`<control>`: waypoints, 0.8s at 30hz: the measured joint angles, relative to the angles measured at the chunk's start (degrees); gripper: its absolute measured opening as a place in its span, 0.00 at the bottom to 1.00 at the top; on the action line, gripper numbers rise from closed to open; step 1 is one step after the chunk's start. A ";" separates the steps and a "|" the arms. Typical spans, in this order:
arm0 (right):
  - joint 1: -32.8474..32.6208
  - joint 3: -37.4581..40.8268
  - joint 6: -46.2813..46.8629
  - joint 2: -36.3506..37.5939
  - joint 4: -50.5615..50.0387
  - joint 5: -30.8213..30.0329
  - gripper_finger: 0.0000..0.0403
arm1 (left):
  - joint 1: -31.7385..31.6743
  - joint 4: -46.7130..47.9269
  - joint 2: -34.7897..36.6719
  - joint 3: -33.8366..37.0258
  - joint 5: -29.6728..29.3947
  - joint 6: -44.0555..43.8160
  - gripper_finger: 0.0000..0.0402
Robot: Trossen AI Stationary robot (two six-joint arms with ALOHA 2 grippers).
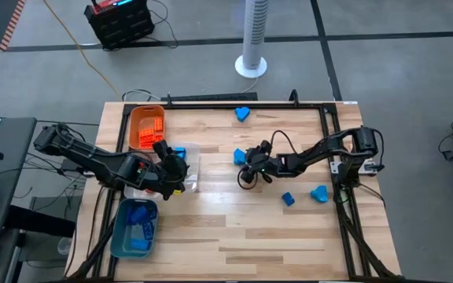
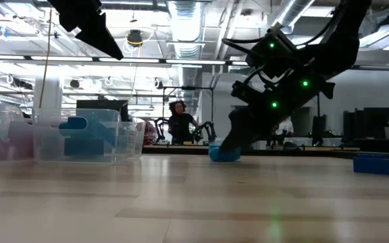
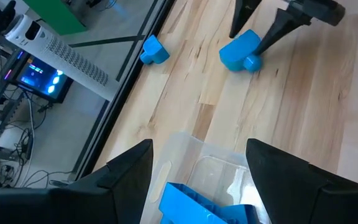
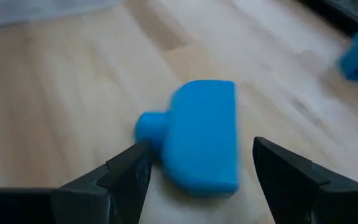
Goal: Sort blocks
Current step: Put the light blue game piece into the right transparent bin
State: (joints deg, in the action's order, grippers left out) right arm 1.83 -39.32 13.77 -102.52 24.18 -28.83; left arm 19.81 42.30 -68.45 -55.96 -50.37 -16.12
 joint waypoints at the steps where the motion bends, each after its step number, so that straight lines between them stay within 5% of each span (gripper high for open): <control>1: 0.00 0.38 -0.72 -0.02 0.61 1.37 0.71 | 0.00 -0.01 0.00 0.00 0.00 -0.01 0.63; 14: -1.11 0.45 -5.41 -0.04 3.12 7.44 0.71 | 0.00 0.00 0.00 0.00 0.05 -0.22 0.63; 20: -1.20 -1.87 -4.43 -0.04 3.16 20.57 0.71 | 0.00 0.00 0.00 0.00 0.05 -0.22 0.63; 24: -3.37 -3.77 -6.61 -0.04 2.73 22.02 0.71 | 0.00 0.02 0.00 0.00 0.05 -0.22 0.63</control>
State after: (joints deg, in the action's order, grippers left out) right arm -1.55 -43.09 7.16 -102.56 26.92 -6.80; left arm 19.81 42.32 -68.45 -55.96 -50.32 -16.34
